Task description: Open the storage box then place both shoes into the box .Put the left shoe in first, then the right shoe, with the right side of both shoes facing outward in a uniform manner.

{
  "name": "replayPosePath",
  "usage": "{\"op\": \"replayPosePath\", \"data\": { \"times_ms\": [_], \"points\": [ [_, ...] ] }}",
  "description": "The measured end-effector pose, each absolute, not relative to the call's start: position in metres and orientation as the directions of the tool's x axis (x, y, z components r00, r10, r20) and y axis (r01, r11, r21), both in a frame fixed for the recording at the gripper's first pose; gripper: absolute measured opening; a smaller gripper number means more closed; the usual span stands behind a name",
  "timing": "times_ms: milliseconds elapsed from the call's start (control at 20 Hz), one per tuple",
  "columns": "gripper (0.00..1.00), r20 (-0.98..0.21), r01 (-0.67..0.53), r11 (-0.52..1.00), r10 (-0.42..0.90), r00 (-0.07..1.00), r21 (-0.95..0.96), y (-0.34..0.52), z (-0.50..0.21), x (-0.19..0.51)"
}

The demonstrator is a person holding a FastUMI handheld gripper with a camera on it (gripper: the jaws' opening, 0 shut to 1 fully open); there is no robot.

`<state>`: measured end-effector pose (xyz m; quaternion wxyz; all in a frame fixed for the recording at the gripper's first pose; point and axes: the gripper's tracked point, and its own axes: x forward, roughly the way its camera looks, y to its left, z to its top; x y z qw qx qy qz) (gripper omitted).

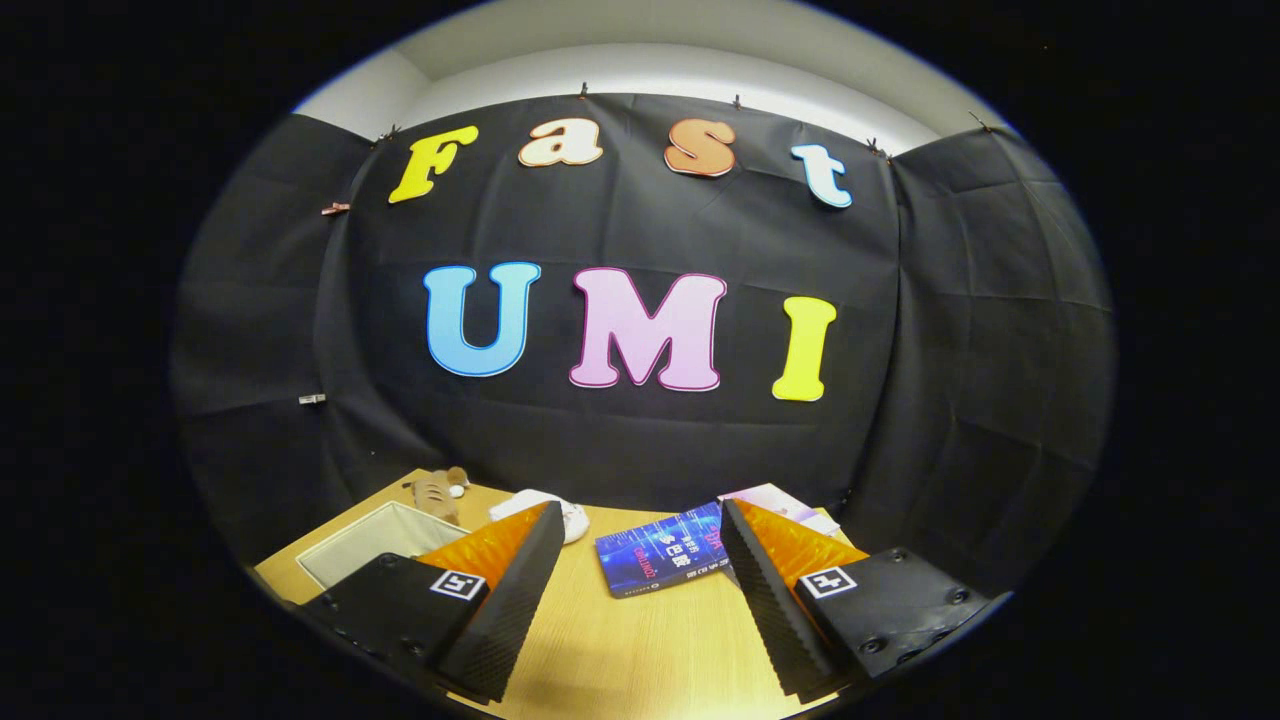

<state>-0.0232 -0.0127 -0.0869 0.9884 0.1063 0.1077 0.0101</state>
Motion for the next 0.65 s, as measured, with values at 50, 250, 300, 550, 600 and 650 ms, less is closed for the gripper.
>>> {"op": "replayPosePath", "data": {
  "times_ms": [50, 250, 300, 550, 600, 650],
  "points": [
    [0.98, -0.22, 0.003, 0.975, 0.047, 0.974, 0.221, -0.017, -0.092, -0.023],
    [0.98, -0.227, -0.025, 0.973, 0.078, 0.971, 0.23, -0.032, -0.099, -0.019],
    [0.98, -0.22, -0.042, 0.972, 0.094, 0.971, 0.232, -0.035, -0.099, -0.018],
    [0.98, -0.201, -0.122, 0.956, 0.179, 0.963, 0.268, -0.055, -0.108, -0.02],
    [0.98, -0.194, -0.134, 0.95, 0.193, 0.962, 0.281, -0.06, -0.108, -0.021],
    [0.98, -0.182, -0.147, 0.945, 0.206, 0.962, 0.291, -0.065, -0.107, -0.021]
  ]
}}
